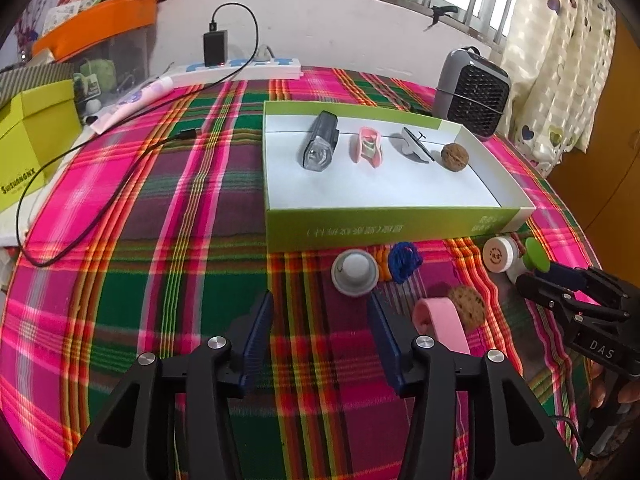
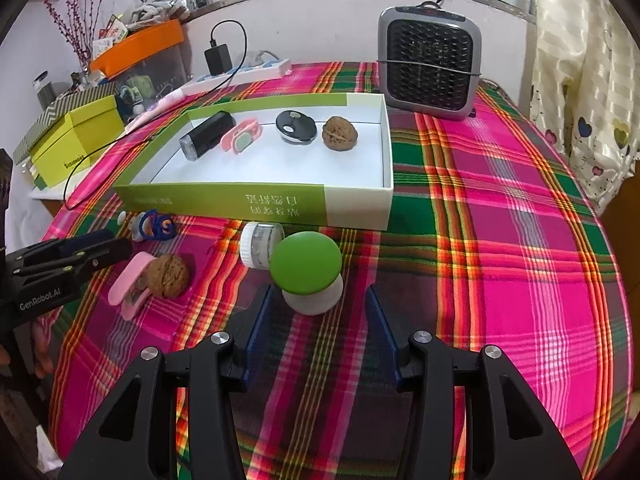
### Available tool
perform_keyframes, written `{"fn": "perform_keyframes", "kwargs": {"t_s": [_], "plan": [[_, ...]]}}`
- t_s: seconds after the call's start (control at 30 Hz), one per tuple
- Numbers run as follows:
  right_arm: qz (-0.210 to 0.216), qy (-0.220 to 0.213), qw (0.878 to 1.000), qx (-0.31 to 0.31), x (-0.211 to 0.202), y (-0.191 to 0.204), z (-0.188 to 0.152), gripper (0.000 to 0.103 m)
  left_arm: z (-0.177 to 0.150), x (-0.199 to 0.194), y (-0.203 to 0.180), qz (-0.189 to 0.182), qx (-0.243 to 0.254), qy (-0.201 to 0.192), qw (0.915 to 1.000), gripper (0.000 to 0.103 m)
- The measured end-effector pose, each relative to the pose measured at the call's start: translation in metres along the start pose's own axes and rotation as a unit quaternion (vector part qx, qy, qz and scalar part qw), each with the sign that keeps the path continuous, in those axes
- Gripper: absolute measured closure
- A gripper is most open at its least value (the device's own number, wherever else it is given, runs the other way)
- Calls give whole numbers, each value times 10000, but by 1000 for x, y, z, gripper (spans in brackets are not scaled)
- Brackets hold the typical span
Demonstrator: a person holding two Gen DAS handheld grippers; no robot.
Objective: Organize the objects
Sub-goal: 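Move the left tool toward the white knob while the right tool approaches the green mushroom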
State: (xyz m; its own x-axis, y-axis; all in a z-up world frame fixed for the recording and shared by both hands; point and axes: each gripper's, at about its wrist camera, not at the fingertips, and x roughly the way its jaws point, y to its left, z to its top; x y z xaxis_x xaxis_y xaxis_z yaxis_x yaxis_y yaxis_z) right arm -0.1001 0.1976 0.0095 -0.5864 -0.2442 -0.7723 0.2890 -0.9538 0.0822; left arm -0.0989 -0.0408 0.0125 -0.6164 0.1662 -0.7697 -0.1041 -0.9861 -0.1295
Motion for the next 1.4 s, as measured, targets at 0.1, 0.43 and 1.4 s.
{"fn": "perform_keyframes", "kwargs": {"t_s": [0.1, 0.43, 1.4], "plan": [[-26, 20, 10000, -50, 3, 0, 3, 55, 4, 3, -1, 5, 45, 3, 10000, 54], [-46, 32, 9999, -150, 9, 0, 10, 55, 12, 12, -8, 148, 305, -4, 9994, 51], [5, 34, 9997, -221, 12, 1, 14, 55, 18, 15, -3, 114, 140, -120, 9998, 61]]}}
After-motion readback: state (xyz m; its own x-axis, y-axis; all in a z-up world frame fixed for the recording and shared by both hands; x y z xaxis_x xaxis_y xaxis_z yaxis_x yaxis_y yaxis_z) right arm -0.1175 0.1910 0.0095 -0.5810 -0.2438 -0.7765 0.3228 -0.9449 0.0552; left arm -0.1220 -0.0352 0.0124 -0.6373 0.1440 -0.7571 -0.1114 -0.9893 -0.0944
